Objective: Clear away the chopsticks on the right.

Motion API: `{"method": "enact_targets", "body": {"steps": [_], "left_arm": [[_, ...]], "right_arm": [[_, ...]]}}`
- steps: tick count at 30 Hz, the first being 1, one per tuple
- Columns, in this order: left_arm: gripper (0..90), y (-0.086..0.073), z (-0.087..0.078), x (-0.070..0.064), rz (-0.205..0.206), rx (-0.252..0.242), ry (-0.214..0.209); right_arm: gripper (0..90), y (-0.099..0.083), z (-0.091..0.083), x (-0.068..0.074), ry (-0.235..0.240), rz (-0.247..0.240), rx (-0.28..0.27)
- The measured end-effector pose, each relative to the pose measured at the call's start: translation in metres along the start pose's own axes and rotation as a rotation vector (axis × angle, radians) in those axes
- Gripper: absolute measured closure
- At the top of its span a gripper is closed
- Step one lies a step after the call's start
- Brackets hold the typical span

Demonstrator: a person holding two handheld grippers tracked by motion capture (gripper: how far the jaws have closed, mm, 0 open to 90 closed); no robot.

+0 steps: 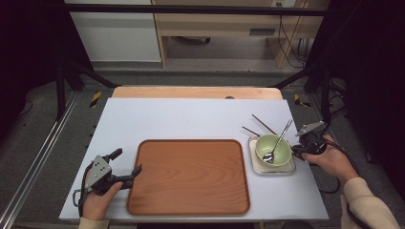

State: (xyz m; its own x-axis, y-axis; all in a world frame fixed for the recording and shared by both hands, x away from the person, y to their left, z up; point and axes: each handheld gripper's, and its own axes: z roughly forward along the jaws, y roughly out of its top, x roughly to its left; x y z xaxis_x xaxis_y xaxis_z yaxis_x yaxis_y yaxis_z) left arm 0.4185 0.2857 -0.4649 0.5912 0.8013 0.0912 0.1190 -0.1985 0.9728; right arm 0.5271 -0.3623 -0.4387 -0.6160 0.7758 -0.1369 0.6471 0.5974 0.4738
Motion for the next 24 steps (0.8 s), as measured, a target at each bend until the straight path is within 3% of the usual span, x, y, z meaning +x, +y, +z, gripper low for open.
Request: {"method": "enact_targets", "body": {"steps": [1,2,4,8,19,24], "left_arm": [[6.9,0.0,0.0,0.0,-0.001,-0.001,0.001],[6.9,0.0,0.0,0.0,0.0,-0.002,0.001],[6.9,0.0,-0.001,0.0,-0.002,-0.003,0.003],[6.9,0.0,-0.001,0.001,-0.002,-0.007,0.008],[6.8,0.0,-0.001,0.001,-0.004,-0.01,0.01],[6.8,0.0,-0.003,0.003,-0.016,-0.019,0.018]], "right_arm": [[84.8,-0.002,-0.001,-0.001,0.021,-0.011,-0.02],[84.8,-0.002,-0.002,0.0,0.019,0.02,-0.028],[84.8,-0.004,-0.004,-0.003,0.011,0.011,-0.044],[84.8,-0.007,-0.01,-0.008,-0.029,0.051,-0.076],[84.8,0.002,-0.059,-0.023,-0.235,0.196,-0.18],[84.8,0.016,-0.09,-0.018,-0.29,0.219,-0.256]]}}
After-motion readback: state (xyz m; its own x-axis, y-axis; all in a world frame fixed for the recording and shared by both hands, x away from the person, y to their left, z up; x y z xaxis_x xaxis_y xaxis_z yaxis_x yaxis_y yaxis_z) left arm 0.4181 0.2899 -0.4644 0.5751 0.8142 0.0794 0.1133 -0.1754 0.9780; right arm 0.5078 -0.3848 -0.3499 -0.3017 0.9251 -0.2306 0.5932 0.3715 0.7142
